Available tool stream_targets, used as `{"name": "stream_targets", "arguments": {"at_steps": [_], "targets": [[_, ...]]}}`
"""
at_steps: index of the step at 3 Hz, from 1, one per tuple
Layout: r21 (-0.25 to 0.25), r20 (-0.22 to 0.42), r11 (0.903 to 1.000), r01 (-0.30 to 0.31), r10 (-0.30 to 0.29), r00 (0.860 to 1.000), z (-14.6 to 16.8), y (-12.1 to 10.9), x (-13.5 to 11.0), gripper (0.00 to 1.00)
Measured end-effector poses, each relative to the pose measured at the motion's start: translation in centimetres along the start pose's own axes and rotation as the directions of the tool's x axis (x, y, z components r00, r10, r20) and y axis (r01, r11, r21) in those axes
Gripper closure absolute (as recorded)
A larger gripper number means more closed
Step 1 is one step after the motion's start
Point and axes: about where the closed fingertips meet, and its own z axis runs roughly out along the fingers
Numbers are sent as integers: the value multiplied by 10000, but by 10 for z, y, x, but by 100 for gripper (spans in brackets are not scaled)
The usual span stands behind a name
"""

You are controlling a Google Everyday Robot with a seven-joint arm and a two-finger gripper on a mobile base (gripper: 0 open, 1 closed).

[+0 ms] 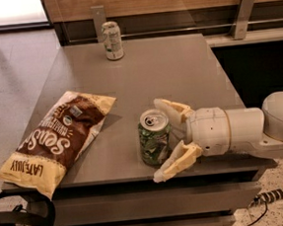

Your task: Move green can near 7up can

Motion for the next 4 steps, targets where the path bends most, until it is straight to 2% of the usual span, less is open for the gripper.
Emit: {"name": "stream_targets", "arguments": {"at_steps": [1,4], "targets": [[-38,15,10000,19,-19,10000,2,1,-1,15],[-155,-4,9999,77,-77,10000,8,3,-4,85]]}}
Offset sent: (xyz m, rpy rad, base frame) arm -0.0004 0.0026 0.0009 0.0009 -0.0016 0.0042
